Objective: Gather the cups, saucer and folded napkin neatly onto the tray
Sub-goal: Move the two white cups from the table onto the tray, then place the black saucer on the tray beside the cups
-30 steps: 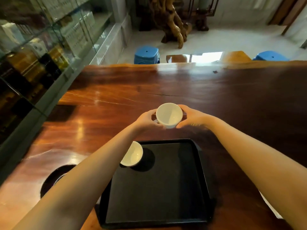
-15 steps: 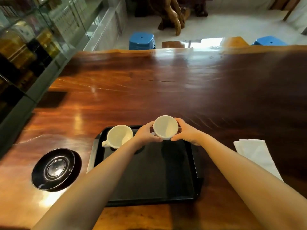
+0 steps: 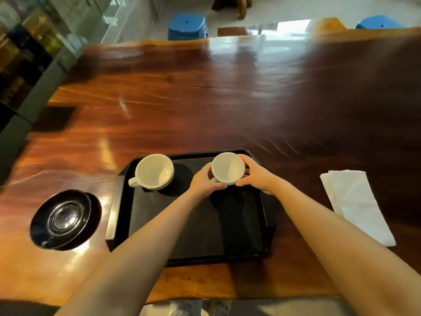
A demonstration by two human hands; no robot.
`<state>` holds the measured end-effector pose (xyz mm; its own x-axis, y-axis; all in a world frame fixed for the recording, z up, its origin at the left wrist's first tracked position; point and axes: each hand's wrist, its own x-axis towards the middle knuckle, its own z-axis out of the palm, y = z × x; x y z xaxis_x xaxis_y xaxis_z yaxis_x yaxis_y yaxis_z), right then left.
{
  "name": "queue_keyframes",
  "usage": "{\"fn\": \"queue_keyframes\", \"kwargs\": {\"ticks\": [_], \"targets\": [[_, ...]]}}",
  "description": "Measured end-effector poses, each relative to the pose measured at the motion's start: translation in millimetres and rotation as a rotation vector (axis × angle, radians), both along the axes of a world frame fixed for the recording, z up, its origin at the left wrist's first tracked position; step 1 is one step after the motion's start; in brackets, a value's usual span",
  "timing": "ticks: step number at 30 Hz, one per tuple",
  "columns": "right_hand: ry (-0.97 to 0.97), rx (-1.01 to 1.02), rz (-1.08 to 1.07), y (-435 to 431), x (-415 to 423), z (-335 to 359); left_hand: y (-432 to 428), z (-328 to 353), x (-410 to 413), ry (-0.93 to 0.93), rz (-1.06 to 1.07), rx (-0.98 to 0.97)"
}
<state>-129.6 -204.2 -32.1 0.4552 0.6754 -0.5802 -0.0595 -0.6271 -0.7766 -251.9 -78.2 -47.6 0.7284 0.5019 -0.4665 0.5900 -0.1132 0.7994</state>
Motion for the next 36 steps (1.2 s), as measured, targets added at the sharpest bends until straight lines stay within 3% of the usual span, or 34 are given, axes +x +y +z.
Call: {"fn": "queue_keyframes", "kwargs": {"ticks": [7, 15, 20, 24, 36], "targets": [[-0.044, -0.051, -0.017, -0.5, 6.4, -1.7, 4.6, 1.3, 7.6, 0.059, -0.062, -0.006], [-0.147, -0.273, 0.089, -0.8, 20.4, 20.0, 15.1, 26.5, 12.3, 0.225, -0.123, -0.063], [-0.215, -0.350, 0.206, 3.4, 28.9, 53.6, 27.3, 62.7, 11.9, 0.290, -0.243, 0.061], [-0.374, -0.403, 0.344, 11.0, 33.6, 87.8, 38.6, 96.1, 11.8, 0.339, -0.315, 0.150], [-0.558, -0.466, 0.618, 56.3, 20.2, 189.8, 66.9, 178.2, -17.9, 0.332, -0.315, 0.270]]}}
